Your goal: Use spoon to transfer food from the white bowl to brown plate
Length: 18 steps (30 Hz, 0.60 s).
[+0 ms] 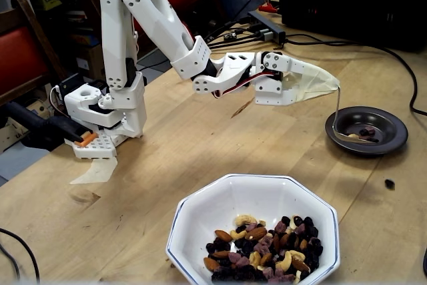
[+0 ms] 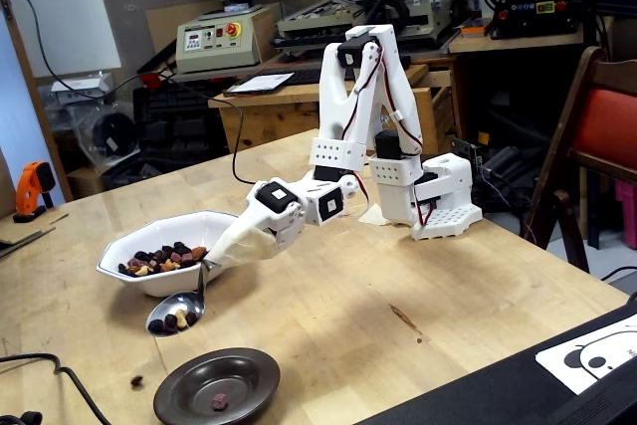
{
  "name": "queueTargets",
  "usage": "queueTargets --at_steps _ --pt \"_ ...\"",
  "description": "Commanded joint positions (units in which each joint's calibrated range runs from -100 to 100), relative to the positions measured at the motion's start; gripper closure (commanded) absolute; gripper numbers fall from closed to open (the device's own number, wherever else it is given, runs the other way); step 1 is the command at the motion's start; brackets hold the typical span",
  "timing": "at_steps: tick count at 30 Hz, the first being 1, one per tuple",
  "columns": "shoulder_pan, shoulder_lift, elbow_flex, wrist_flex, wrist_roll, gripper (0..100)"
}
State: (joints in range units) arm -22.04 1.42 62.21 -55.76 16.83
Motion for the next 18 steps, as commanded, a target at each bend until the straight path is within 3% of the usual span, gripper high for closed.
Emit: queueTargets --at_steps 1,18 --pt "-0.5 -1.6 -2.5 -0.8 0.3 98" --pt "-5.1 -1.7 -2.5 -0.8 0.1 98"
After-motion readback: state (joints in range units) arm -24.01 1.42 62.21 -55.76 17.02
